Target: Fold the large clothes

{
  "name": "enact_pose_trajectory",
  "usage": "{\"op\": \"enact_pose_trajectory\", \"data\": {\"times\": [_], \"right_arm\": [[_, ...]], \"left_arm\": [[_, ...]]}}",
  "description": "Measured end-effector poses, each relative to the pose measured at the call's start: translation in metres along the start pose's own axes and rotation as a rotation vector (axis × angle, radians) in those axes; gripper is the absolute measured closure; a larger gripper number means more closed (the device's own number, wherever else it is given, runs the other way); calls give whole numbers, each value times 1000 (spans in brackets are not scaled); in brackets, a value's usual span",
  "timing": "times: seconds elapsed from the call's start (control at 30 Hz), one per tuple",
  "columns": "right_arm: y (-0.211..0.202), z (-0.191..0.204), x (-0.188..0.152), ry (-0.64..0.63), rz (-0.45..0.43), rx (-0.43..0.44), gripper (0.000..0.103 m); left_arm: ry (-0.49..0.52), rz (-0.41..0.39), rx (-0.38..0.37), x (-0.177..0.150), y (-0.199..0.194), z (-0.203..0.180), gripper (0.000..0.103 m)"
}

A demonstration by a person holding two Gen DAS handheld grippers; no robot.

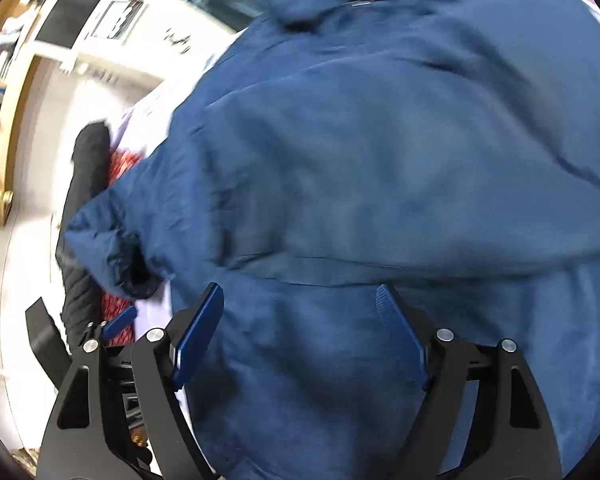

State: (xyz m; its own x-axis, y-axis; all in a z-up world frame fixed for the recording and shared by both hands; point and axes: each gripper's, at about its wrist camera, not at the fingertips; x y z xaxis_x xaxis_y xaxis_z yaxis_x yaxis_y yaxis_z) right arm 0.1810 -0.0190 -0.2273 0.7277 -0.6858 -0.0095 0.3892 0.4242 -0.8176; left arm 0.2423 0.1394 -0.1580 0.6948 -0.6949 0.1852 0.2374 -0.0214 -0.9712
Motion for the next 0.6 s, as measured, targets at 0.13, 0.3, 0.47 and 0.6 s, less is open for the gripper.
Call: {"op": "enact_pose_trajectory", "data": {"times": [0.13,0.3,0.47,0.6], "right_arm": [[-26,-47,-2,51,-25,-41,25],[-46,-80,2,-42,93,-158,25],[-72,-72,21,-363,197,-403,25],[-66,-59,73,-494,147,-432,25]], "left_arm": [[4,-30,-33,20,-9,-16,9],[-1,-44,-73,50,-20,-37,11],[50,-51,6,86,-9,-58,11],[28,-31,12,117,9,-64,13]]}}
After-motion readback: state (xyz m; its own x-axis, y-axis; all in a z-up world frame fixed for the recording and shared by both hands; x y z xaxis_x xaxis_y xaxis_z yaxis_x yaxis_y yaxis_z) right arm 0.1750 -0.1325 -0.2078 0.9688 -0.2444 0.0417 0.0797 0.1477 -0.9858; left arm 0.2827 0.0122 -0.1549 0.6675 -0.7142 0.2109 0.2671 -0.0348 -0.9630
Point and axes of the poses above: each gripper's, at about its wrist camera, not at the fingertips, and y roughly the way its jaws point, z to its left, x to its top, and after that the axes turned 6 degrees about z, right-handed
